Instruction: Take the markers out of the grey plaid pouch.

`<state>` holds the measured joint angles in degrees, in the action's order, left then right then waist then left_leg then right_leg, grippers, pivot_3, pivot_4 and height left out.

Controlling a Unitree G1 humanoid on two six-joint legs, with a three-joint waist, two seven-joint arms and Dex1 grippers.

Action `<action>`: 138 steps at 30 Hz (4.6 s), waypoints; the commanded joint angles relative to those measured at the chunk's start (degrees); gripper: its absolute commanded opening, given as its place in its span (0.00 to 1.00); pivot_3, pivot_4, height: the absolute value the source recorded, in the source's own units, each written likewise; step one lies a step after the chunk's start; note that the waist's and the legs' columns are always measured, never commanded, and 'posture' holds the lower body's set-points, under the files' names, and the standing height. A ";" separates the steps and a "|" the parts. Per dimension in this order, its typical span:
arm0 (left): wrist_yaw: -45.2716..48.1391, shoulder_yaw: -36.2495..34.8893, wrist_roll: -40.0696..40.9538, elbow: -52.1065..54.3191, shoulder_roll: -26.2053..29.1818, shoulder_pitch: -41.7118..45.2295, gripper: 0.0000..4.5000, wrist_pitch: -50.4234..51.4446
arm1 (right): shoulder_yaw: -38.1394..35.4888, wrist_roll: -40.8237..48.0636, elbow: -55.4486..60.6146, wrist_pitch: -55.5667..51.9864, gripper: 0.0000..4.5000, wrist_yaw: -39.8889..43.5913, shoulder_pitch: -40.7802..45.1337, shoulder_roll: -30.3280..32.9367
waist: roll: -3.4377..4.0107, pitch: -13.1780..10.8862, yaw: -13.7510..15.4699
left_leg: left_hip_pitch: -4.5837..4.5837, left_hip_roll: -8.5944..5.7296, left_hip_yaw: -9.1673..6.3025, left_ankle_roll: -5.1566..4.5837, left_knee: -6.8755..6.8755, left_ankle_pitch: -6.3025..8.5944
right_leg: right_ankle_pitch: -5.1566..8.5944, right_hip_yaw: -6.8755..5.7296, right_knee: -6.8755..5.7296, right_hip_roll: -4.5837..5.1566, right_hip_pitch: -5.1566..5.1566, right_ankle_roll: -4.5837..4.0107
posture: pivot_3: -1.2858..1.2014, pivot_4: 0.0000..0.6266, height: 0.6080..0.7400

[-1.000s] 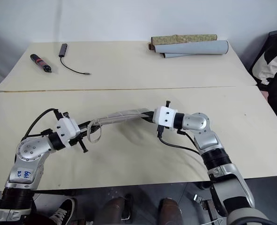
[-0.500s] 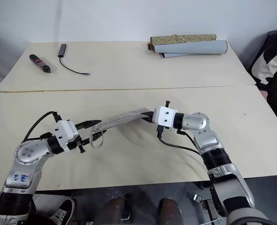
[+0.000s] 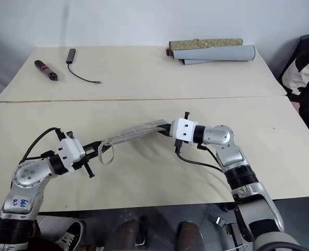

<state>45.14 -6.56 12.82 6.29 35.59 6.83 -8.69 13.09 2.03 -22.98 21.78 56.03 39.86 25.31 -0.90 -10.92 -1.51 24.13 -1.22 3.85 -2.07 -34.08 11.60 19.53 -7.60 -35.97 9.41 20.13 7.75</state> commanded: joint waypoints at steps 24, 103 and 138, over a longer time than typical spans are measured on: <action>-15.72 8.44 -20.82 -0.97 -6.43 3.48 0.00 -5.00 | -7.79 44.77 44.51 -75.29 0.71 -10.24 -14.08 5.23 | -0.02 0.01 1.67 | 0.04 0.06 -0.07 0.22 -0.02 0.43 | -0.03 -0.01 0.35 0.14 0.00 -0.04 | 0.52 0.24 1.00; -18.31 12.20 -24.27 5.27 -8.62 4.11 0.00 2.26 | -10.69 40.81 35.22 -74.29 0.00 -25.98 -17.35 -20.30 | -0.02 0.01 1.44 | 0.12 0.06 0.19 0.17 -0.03 0.44 | -0.06 0.14 0.10 0.03 0.27 -0.01 | 0.52 0.24 1.00; -4.43 3.07 -2.90 2.42 2.89 -4.03 0.00 -4.89 | -15.68 26.28 13.06 -57.82 0.04 -6.33 -8.18 9.08 | 0.00 0.00 1.42 | 0.10 0.12 0.47 0.00 -0.04 0.52 | -0.10 0.19 0.36 0.13 0.27 0.04 | 0.52 0.24 1.00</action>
<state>39.70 -1.49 6.80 6.53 38.28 3.58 -15.02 -0.31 28.10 -11.35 -35.40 49.35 31.25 32.51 -0.90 -10.92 -0.09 24.23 -1.10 4.32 -2.07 -34.12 12.12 19.43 -7.41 -35.60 9.54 20.40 7.79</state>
